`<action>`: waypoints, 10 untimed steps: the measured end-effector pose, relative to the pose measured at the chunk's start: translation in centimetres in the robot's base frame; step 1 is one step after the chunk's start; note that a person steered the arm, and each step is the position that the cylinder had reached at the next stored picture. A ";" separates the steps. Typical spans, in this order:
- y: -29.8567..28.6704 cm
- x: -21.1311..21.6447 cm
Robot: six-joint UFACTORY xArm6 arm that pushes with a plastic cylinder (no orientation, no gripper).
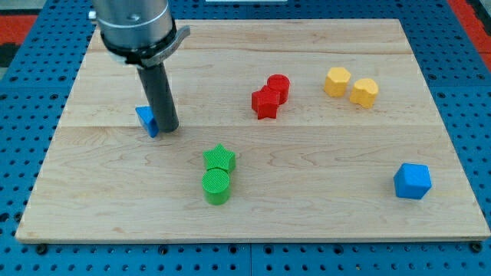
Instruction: Move the blue triangle downwards
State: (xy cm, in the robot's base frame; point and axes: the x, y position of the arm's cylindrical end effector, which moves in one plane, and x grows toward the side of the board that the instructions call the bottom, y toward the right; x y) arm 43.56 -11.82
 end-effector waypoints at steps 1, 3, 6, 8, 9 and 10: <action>-2.5 -1.4; -6.6 -5.7; -5.0 -0.6; -12.2 -3.7; -13.8 0.4; -11.8 2.7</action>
State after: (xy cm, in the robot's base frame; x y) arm 46.23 -23.64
